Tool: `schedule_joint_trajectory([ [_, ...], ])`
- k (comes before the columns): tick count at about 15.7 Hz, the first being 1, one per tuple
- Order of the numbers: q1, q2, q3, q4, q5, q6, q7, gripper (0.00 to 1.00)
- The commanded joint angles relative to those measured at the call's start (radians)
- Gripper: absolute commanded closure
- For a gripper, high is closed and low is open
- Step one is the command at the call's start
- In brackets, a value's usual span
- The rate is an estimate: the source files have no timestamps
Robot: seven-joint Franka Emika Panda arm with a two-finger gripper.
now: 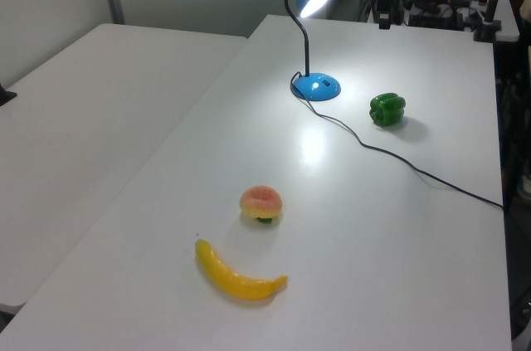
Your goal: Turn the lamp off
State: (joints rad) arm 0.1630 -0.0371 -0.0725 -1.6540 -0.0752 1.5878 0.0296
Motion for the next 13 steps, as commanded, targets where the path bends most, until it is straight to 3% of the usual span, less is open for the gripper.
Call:
schedule_joint_trajectory([
  [1,-0.005,-0.004,0.005,0.007,-0.003,-0.025,-0.023,0.00],
  [8,-0.005,-0.004,0.005,0.007,-0.003,-0.025,-0.025,0.00],
  [9,-0.005,-0.004,0.005,0.007,-0.003,-0.025,-0.027,0.05],
  [10,-0.005,-0.004,0.005,0.005,-0.003,-0.025,-0.028,0.17],
  [13,-0.005,-0.004,0.005,0.003,0.000,-0.026,-0.056,0.82],
])
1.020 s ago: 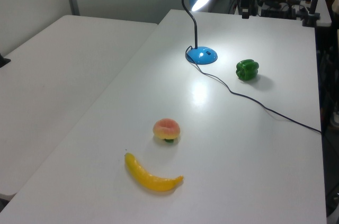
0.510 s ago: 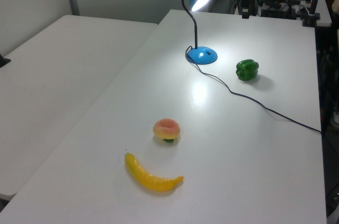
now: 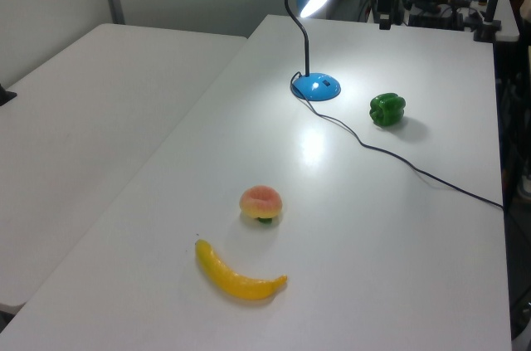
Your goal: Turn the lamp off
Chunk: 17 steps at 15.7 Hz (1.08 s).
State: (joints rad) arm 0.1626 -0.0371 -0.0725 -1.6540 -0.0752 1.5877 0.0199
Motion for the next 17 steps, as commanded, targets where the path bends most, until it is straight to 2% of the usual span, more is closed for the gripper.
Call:
schedule_joint_trajectory([
  [1,-0.003,-0.004,0.003,0.003,0.000,-0.026,-0.046,0.98],
  [14,-0.011,0.019,-0.010,0.007,-0.012,-0.005,-0.046,1.00],
  [17,-0.057,0.026,-0.012,0.007,-0.009,0.047,-0.043,1.00],
])
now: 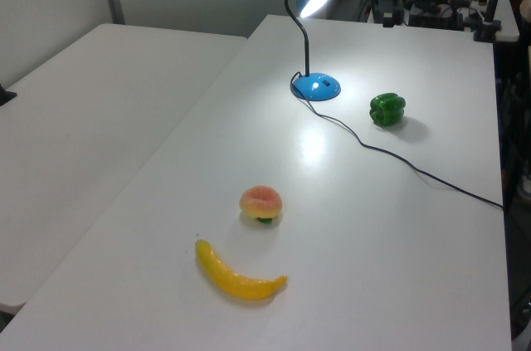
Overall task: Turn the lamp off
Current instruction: 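Move the gripper over the blue lamp base toward its switch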
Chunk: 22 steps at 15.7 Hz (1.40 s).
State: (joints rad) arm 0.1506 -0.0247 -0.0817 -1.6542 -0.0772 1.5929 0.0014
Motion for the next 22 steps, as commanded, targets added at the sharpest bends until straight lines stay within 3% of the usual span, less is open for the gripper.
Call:
schedule_joint_trajectory([
  [1,-0.057,0.026,-0.003,0.008,-0.007,0.054,-0.023,1.00],
  [9,-0.177,0.106,-0.003,-0.004,-0.004,0.206,-0.024,1.00],
  [18,-0.224,0.137,-0.003,-0.237,0.000,0.459,-0.014,1.00],
  [22,-0.232,0.219,-0.003,-0.257,0.000,0.606,0.034,1.00],
])
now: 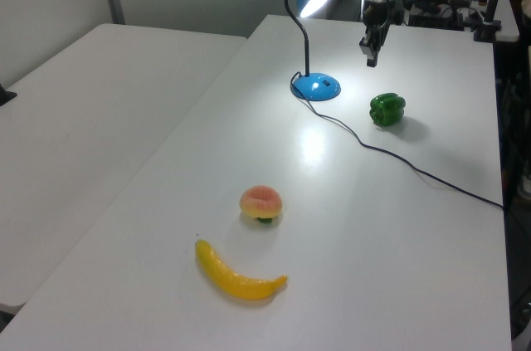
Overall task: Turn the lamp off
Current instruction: 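Move the gripper over the blue lamp base toward its switch, then press down on the switch on the lamp base with the gripper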
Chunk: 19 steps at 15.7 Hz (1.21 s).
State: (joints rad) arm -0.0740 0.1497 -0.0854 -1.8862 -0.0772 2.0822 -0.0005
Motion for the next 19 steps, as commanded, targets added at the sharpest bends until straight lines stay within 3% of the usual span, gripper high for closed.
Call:
schedule_joint_trajectory([
  [1,-0.013,0.065,0.001,-0.025,0.000,0.146,0.049,1.00],
  [15,-0.081,0.225,0.001,-0.014,0.004,0.607,0.053,1.00],
  [19,-0.076,0.246,0.003,-0.008,0.004,0.664,0.042,1.00],
])
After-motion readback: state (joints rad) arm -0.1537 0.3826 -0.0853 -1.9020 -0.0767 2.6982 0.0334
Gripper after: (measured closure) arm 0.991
